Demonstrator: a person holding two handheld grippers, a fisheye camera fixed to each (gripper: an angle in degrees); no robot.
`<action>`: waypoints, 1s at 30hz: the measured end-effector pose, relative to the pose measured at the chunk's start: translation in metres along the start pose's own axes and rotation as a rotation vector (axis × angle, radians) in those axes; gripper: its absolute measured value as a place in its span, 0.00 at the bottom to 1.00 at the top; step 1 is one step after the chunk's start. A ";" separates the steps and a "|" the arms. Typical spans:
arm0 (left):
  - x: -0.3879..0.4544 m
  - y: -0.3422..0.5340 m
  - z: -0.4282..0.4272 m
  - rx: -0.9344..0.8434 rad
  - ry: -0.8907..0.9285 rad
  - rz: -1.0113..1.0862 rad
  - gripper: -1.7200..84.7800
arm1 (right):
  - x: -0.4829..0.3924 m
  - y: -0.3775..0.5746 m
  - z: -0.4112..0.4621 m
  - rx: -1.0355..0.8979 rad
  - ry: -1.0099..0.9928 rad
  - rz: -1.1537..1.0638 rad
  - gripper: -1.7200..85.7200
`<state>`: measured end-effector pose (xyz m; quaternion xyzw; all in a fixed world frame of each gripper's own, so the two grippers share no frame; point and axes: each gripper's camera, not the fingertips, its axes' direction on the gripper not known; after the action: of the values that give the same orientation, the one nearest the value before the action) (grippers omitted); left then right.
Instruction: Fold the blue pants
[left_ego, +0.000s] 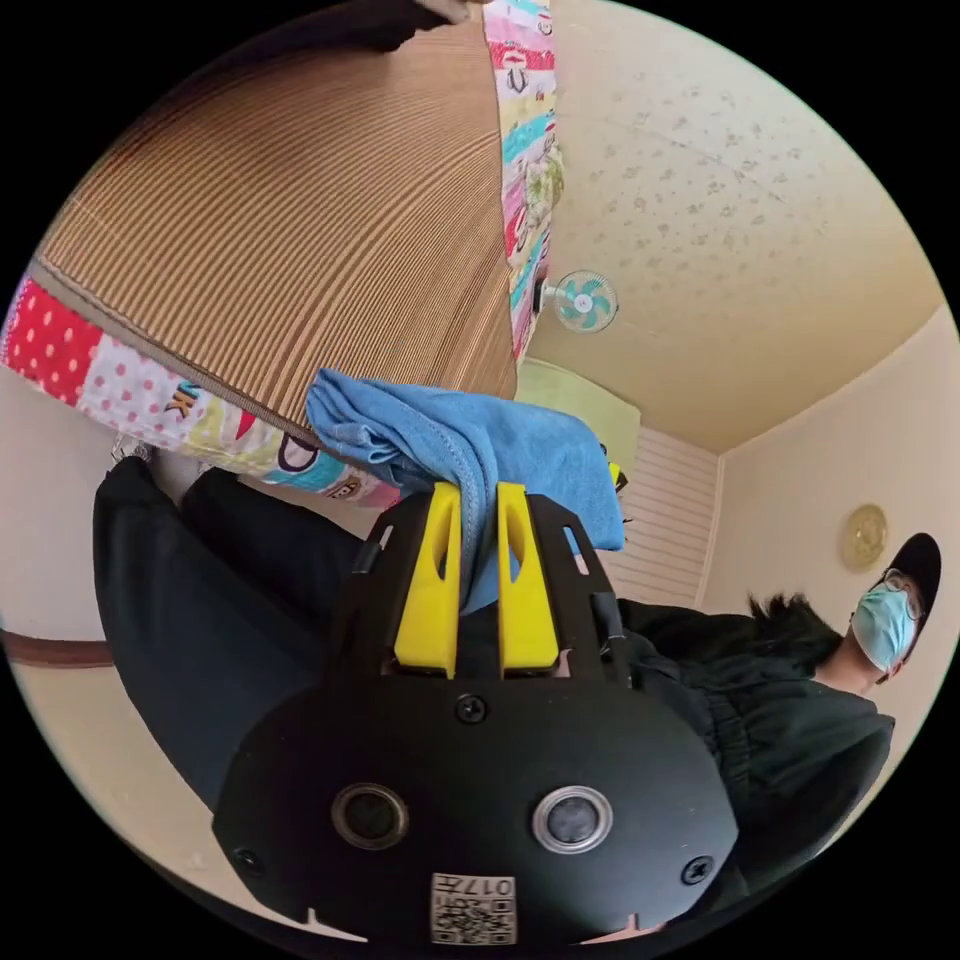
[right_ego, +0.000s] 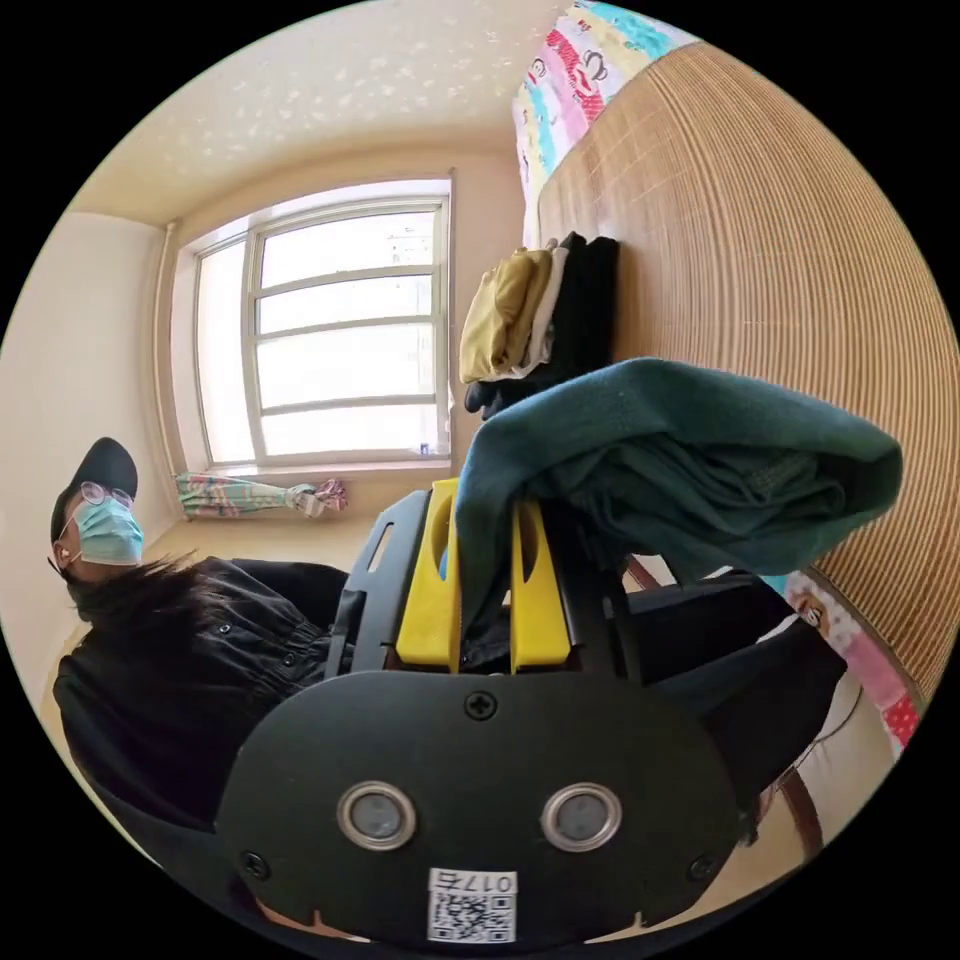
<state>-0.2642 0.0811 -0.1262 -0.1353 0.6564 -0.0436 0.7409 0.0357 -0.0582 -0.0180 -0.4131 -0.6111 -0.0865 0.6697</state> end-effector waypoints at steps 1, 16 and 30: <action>0.019 0.008 -0.033 0.076 0.008 0.035 0.09 | -0.023 -0.024 0.023 -0.042 -0.031 -0.063 0.10; 0.200 0.062 -0.351 0.897 -0.588 0.231 0.14 | -0.141 -0.282 0.303 -0.231 0.124 -0.314 0.11; -0.019 0.125 -0.023 0.585 -0.335 -0.076 0.14 | 0.041 -0.019 -0.057 -0.065 0.738 0.379 0.07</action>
<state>-0.3036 0.2023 -0.1430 0.0533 0.4800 -0.2347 0.8436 0.0763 -0.0922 0.0318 -0.4803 -0.2399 -0.1232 0.8346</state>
